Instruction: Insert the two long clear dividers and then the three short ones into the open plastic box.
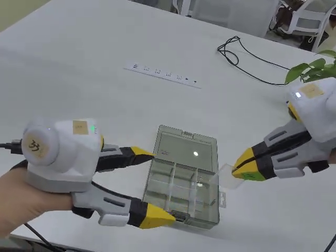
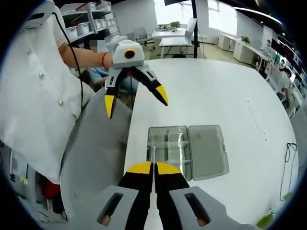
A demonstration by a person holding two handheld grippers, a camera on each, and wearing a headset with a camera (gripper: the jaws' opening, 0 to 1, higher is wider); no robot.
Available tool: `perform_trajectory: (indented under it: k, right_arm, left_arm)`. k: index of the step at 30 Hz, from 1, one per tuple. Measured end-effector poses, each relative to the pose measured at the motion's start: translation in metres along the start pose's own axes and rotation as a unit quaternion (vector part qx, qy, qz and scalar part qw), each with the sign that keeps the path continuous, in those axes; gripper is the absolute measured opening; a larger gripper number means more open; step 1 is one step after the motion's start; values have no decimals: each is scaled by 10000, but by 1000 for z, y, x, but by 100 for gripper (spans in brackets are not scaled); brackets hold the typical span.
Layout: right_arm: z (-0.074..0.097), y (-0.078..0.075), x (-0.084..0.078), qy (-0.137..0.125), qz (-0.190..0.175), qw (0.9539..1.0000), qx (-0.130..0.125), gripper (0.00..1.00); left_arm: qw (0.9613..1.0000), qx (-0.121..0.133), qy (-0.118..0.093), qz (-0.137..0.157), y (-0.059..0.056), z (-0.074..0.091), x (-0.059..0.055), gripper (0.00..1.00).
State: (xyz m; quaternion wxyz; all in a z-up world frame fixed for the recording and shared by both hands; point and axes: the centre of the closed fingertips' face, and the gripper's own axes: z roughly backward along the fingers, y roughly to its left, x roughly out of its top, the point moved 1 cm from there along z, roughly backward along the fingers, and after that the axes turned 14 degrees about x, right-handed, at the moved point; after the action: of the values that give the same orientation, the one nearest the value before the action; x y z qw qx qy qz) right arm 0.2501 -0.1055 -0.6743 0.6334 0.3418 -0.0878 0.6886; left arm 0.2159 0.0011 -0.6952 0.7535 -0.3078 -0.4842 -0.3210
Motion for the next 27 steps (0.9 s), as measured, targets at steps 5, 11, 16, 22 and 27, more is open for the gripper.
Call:
perform_trajectory:
  k: [5,11,16,22,27]
  right_arm:
    - [-10,-11,-11,161,7,9999,-48,3]
    - [-28,-26,-24,284,-54,9995,-112,3]
    - [-42,-36,-36,450,-87,9988,-152,3]
    - [-50,-41,-43,573,-105,9981,-182,3]
    - [-53,-44,-46,658,-90,9976,-177,3]
  left_arm:
    - [9999,71,91,-26,7,1,-8,88]
    - [9998,162,151,24,13,2,-13,96]
    - [9996,241,115,94,17,2,-14,100]
    - [9996,239,114,137,18,1,-15,100]
    - [9996,227,103,157,16,0,-15,100]
